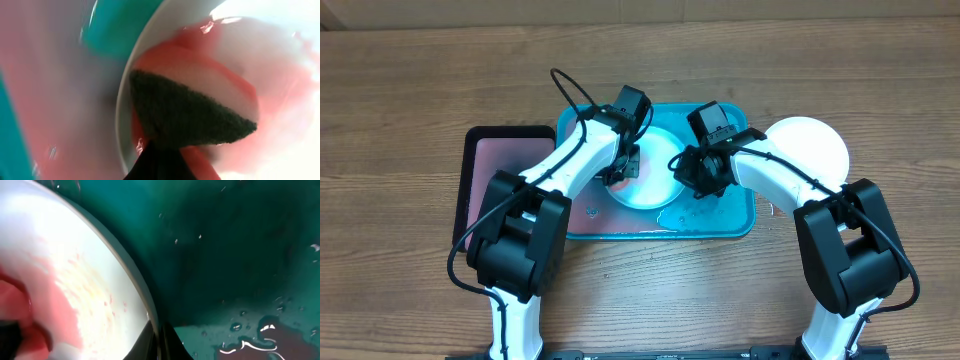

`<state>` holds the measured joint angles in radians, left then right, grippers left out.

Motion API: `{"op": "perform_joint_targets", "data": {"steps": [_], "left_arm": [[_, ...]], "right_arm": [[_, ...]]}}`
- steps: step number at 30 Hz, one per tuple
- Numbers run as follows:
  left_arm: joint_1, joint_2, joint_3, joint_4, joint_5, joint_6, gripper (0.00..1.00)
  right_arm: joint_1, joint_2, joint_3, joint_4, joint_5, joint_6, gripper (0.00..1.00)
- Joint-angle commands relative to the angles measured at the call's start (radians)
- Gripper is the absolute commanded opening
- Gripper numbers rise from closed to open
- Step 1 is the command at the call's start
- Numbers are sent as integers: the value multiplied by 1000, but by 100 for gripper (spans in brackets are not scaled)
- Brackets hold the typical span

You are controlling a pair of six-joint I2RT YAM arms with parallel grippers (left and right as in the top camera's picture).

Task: Clean dirty plates on tray and stack at the side
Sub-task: 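Scrub the light-blue plate with the sponge in the left gripper, then lift the light-blue plate with the right gripper and tilt it up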

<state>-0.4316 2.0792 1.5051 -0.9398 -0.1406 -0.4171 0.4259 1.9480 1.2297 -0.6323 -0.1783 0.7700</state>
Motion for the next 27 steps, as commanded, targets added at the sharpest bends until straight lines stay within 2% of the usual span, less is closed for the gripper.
{"op": "perform_joint_targets", "data": {"steps": [1,7,12,19,25,27], "left_arm": [[48,28,116,-110,-11,-17,4],[88,28,360,-198,89,45,4],[108,28,435,-212,124,59,4],[104,28,373,-206,135,58,4],[104,28,297,-182,146,57,4],[104,28,283,-176,149,58,4]], "right_arm": [[-20,-9,26,-31,39,-68,4],[-35,-71,77,-119,108,-119,4],[-35,-147,120,-212,241,-173,4],[47,-267,160,-346,659,-172,4],[216,-335,160,-427,1128,-104,4],[266,-334,159,-443,1227,-104,4]]}}
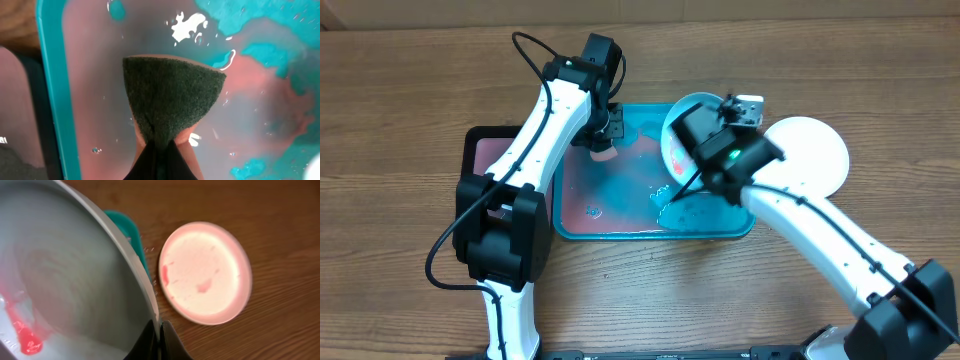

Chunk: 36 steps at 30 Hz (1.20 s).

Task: Clean dirty plates on tray and stack at the side
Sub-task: 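Lift the light-blue plate with the right gripper and tilt it up, then carry the light-blue plate right and stack it on the plates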

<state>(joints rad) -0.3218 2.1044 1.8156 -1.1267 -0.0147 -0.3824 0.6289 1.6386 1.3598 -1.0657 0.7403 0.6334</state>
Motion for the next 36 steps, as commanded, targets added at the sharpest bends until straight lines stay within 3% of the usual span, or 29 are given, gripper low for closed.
{"op": "perform_joint_targets", "data": {"steps": [1,12,22,25,29,36], "left_arm": [[-6,3,-32,14,29,23,4],[-6,3,-36,28,43,23,4],[-6,3,-36,31,46,20,4],[-6,3,-36,31,50,20,4],[-6,3,-36,33,50,20,4],[-6,3,-36,35,49,21,4]], "right_arm": [[89,-25,29,-21,357,33,4],[262,-25,29,-47,751,33,4],[265,-25,29,-48,741,53,4],[261,-25,29,-48,645,95,4],[195,-25,29,-35,364,129,4],[-158,-25,29,40,-241,-7,4]]}}
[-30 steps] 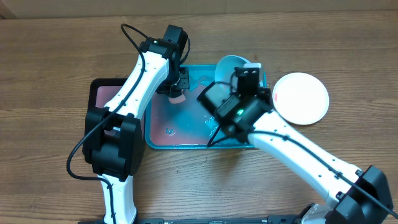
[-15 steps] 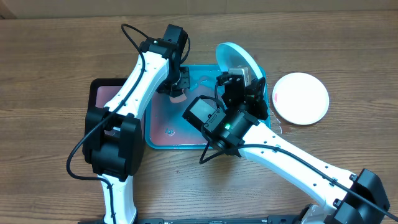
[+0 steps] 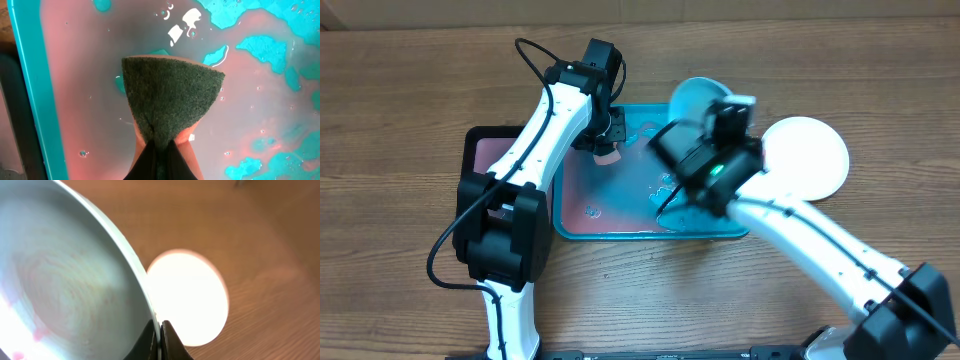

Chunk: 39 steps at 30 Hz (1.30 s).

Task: Clean dirty plates on tray and stack at the side
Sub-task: 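Carry the light-blue plate right and stack it on the plates, then place the sponge in the left gripper into the dark holder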

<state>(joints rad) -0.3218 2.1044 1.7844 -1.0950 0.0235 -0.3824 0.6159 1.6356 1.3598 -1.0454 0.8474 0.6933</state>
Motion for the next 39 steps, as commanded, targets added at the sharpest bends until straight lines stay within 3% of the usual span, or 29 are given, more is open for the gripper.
{"op": "perform_joint_targets", "data": {"steps": [1,6,9,14,19,24,27,28,34,39], "left_arm": [[-6,3,-5,3,11,21,4],[-6,3,-5,7,11,21,4],[-6,3,-5,7,11,21,4],[-6,3,-5,11,11,21,4],[-3,3,18,-2,10,40,4],[14,3,157,-141,-35,46,4],[21,3,280,-250,-78,46,4],[24,3,315,-282,-92,46,4],[70,3,518,-480,-132,34,4],[159,-2,563,-595,-214,6,4]], "right_arm": [[-202,-22,29,26,-422,-88,4],[-565,-16,29,43,-750,-186,4],[-747,14,21,46,-827,-221,4],[-921,113,-10,48,-903,-231,4],[-942,210,-20,45,-940,-257,4],[-919,228,-20,38,-937,-261,7],[-918,228,-18,22,-937,-261,46],[-918,228,-15,11,-939,-261,54],[-903,227,122,-135,-952,-272,56],[-832,227,303,-243,-1015,-310,57]]}}
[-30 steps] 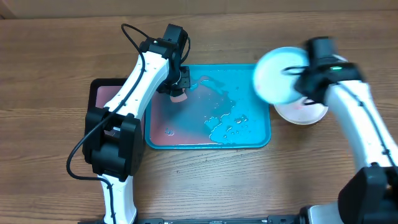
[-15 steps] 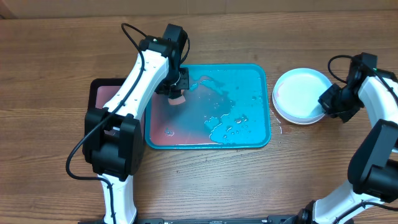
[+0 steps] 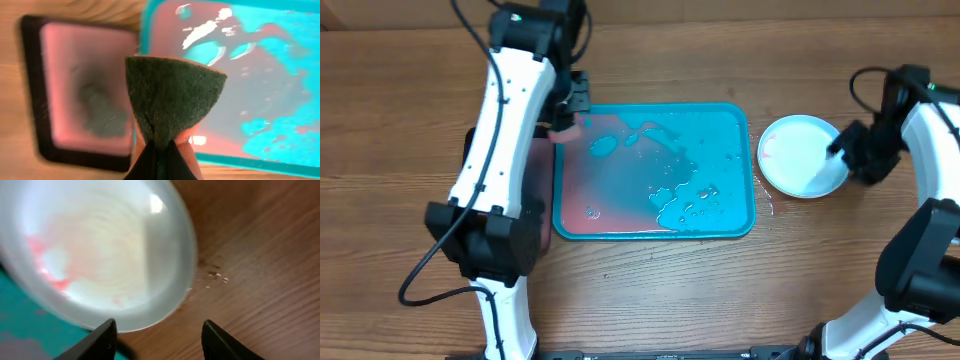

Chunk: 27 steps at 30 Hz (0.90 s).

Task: Clean dirty plates on tray and stack at the side
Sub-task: 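Place the sponge in the left gripper into the dark holder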

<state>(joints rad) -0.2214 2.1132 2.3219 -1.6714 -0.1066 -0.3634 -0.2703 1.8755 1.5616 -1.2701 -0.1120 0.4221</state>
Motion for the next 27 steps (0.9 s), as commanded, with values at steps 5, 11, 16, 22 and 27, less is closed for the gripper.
{"op": "perform_joint_targets", "data": {"steps": [5,11,16,22,27], "left_arm": [[151,-20,-45,-19,-76,-3,5],[245,-115,-345,43,-95,10,4],[263,-208,-677,356,-73,148,4],[271,-203,-951,721,-84,219,4],[287,-203,-1049,912,-82,218,4]], "right_arm": [[166,-13,154,5,-55,-57,83],[291,-13,154,47,-54,-87,95],[352,-13,154,78,-54,-87,97],[369,-13,154,74,-54,-87,98],[370,-13,154,56,-54,-88,98]]}}
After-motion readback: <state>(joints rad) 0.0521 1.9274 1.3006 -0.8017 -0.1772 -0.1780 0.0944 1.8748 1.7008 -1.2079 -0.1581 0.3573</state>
